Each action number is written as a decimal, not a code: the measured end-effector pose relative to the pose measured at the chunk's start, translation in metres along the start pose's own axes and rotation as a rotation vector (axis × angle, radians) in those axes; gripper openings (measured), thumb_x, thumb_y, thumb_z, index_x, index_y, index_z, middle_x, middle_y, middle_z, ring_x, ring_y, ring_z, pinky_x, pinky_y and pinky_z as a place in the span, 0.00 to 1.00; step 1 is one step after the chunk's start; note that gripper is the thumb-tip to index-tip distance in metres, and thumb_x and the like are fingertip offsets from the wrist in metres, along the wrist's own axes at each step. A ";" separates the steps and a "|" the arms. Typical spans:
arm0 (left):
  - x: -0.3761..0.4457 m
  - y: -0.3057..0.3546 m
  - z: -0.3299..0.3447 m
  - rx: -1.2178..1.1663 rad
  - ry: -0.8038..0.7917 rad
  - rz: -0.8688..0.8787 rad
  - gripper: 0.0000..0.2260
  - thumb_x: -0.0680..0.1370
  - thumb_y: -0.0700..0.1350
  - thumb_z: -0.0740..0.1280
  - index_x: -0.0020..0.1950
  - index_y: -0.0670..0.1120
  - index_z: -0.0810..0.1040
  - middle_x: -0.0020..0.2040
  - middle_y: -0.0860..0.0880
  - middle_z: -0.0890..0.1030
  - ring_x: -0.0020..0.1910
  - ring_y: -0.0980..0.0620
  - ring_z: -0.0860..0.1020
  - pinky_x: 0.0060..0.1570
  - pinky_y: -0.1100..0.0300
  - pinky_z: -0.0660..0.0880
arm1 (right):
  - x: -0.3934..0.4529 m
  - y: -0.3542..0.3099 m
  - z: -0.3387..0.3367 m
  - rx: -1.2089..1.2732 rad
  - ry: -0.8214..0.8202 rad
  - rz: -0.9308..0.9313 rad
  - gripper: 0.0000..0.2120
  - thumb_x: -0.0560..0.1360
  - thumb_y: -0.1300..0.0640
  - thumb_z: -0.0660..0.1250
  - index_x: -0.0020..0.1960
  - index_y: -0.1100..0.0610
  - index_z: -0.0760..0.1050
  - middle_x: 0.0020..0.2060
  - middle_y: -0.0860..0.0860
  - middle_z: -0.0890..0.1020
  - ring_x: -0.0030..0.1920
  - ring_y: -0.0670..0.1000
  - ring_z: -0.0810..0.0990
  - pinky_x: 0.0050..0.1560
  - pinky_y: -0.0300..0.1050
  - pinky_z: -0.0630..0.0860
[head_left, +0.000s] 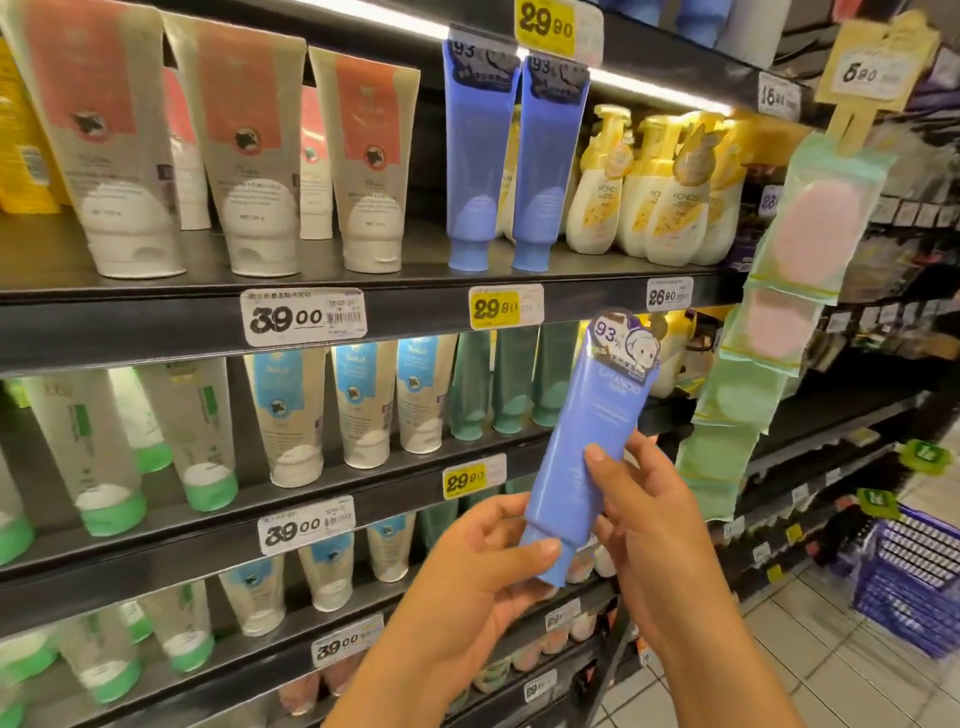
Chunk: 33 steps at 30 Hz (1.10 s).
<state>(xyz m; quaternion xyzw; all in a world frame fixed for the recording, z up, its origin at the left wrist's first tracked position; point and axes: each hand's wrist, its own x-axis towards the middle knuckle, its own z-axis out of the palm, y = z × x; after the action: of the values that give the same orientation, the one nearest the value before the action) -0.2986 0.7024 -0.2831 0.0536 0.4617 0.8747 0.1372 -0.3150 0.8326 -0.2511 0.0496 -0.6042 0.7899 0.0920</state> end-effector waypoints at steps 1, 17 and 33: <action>0.005 0.002 0.002 0.020 0.015 0.030 0.21 0.64 0.32 0.74 0.55 0.38 0.76 0.46 0.42 0.84 0.40 0.46 0.82 0.35 0.59 0.79 | 0.003 -0.001 -0.001 -0.033 -0.014 -0.015 0.18 0.66 0.53 0.67 0.56 0.52 0.76 0.45 0.47 0.85 0.46 0.48 0.84 0.46 0.46 0.80; 0.104 0.071 0.069 0.588 0.170 0.293 0.10 0.74 0.40 0.68 0.54 0.49 0.79 0.48 0.52 0.84 0.46 0.59 0.82 0.50 0.65 0.77 | 0.135 -0.046 -0.032 0.079 -0.242 -0.032 0.16 0.62 0.51 0.70 0.46 0.58 0.82 0.43 0.56 0.86 0.43 0.54 0.85 0.42 0.47 0.82; 0.185 0.134 0.070 1.004 0.660 0.754 0.22 0.73 0.43 0.71 0.64 0.54 0.69 0.45 0.67 0.78 0.45 0.73 0.77 0.43 0.78 0.70 | 0.255 -0.097 -0.032 0.012 -0.456 -0.255 0.17 0.63 0.50 0.70 0.50 0.53 0.80 0.47 0.50 0.85 0.48 0.49 0.84 0.46 0.41 0.81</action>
<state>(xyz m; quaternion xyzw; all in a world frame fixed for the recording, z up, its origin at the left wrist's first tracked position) -0.4858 0.7395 -0.1397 -0.0013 0.7764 0.5149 -0.3634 -0.5433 0.9101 -0.1197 0.3027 -0.5936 0.7438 0.0523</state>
